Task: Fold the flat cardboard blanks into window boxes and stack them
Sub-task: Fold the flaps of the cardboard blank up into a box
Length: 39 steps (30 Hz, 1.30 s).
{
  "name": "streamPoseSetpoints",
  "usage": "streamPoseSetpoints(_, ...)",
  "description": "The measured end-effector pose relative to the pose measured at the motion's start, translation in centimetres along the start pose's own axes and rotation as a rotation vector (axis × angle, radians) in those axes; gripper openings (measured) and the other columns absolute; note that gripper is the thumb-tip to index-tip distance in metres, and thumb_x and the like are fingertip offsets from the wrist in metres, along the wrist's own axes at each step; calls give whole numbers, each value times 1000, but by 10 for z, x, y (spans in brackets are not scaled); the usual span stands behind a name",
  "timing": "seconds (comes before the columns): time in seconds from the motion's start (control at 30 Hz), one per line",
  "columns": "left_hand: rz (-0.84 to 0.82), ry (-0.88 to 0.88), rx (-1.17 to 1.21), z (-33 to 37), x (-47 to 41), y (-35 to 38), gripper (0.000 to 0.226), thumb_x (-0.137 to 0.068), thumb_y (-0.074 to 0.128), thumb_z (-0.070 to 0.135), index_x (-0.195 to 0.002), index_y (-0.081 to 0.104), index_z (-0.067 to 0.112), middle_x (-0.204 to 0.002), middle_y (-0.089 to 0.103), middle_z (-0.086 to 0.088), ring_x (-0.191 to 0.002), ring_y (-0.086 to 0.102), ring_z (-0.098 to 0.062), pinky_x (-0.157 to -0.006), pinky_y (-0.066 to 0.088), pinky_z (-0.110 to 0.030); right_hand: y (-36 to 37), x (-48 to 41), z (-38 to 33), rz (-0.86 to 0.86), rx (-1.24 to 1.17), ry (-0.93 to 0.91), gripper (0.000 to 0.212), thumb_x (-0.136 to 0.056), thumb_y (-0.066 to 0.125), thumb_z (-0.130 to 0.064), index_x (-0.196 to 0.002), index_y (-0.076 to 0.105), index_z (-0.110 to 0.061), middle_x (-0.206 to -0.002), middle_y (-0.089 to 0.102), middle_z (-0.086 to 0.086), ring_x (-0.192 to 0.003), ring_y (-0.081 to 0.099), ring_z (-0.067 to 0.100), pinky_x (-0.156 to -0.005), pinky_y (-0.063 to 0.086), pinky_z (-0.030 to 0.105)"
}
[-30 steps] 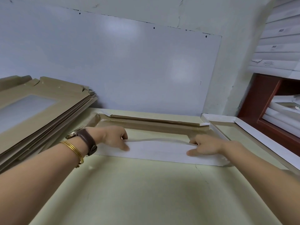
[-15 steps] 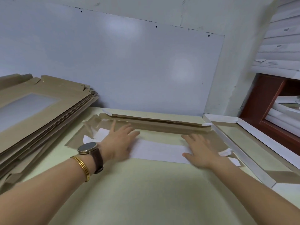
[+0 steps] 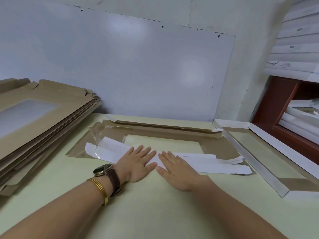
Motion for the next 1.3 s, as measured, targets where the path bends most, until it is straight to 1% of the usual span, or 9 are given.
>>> streamPoseSetpoints(0.1,-4,-24,-9,-13,4,-3,63,-97,11,61,-153,-1,35,-162,-3,6,-149,-7,-17,-119,-5,-35,-1,5,12,0,-5,22,64,-101,14,-55,-156,-2,-26,-163,-9,-9,-148,-12,6,-121,-5,30)
streamPoseSetpoints(0.23,63,-58,-118,-29,13,-8,61,-98,9,59,-153,4,35,-162,3,6,-149,-4,-15,-119,-5,-36,0,8,19,12,-8,36,63,-101,14,-55,-156,-1,-27,-162,-9,-9,-148,-13,6,-121,-6,30)
streamPoseSetpoints(0.43,91,-68,-159,-41,17,-10,60,-98,7,57,-154,5,33,-162,5,5,-149,-3,-17,-119,-4,-36,3,5,20,17,-10,40,62,-101,14,-55,-156,-2,-28,-162,-11,-10,-148,-14,6,-121,-7,30)
streamPoseSetpoints(0.57,4,-60,-37,-42,12,-6,63,-98,8,58,-154,3,30,-162,1,3,-149,-2,-16,-121,2,-34,5,2,21,16,-7,39,63,-101,13,-56,-155,-2,-29,-162,-12,-11,-147,-15,6,-120,-8,29)
streamPoseSetpoints(0.67,-11,-59,11,-44,11,-5,63,-98,10,59,-154,2,32,-162,-1,4,-149,-3,-15,-120,1,-32,7,2,23,22,-11,38,63,-101,13,-57,-155,-3,-29,-162,-11,-11,-147,-15,5,-120,-8,29)
streamPoseSetpoints(0.8,-13,-65,18,-49,12,-5,60,-99,11,58,-154,3,35,-162,-1,7,-149,-3,-14,-120,2,-33,5,2,25,25,-25,29,63,-100,13,-57,-155,-2,-31,-162,-11,-13,-147,-15,4,-120,-7,29)
streamPoseSetpoints(0.93,-7,-116,-2,-62,19,-7,59,-98,10,60,-153,3,39,-162,0,10,-149,-1,-14,-119,3,-37,3,7,34,20,-19,41,59,-100,13,-59,-154,0,-38,-162,-10,-14,-148,-14,6,-121,-5,31)
streamPoseSetpoints(1.07,-15,-158,7,-79,29,-8,61,-96,10,63,-152,3,41,-162,2,10,-149,-1,-14,-120,4,-37,0,14,54,23,-22,88,57,-99,12,-59,-153,1,-44,-162,-9,-14,-148,-13,7,-121,-5,31)
streamPoseSetpoints(1.3,-14,-216,21,-97,39,-6,61,-95,10,64,-152,5,42,-162,3,7,-149,-1,-15,-119,3,-38,-3,33,100,44,-29,193,55,-99,13,-60,-151,3,-48,-162,-7,-13,-149,-11,8,-120,-3,30)
Point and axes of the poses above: each hand's wrist, its own x-axis away from the middle knuckle, its own y-axis out of the palm, z = x × y, the point moved 2 cm from there along -x, towards the middle knuckle
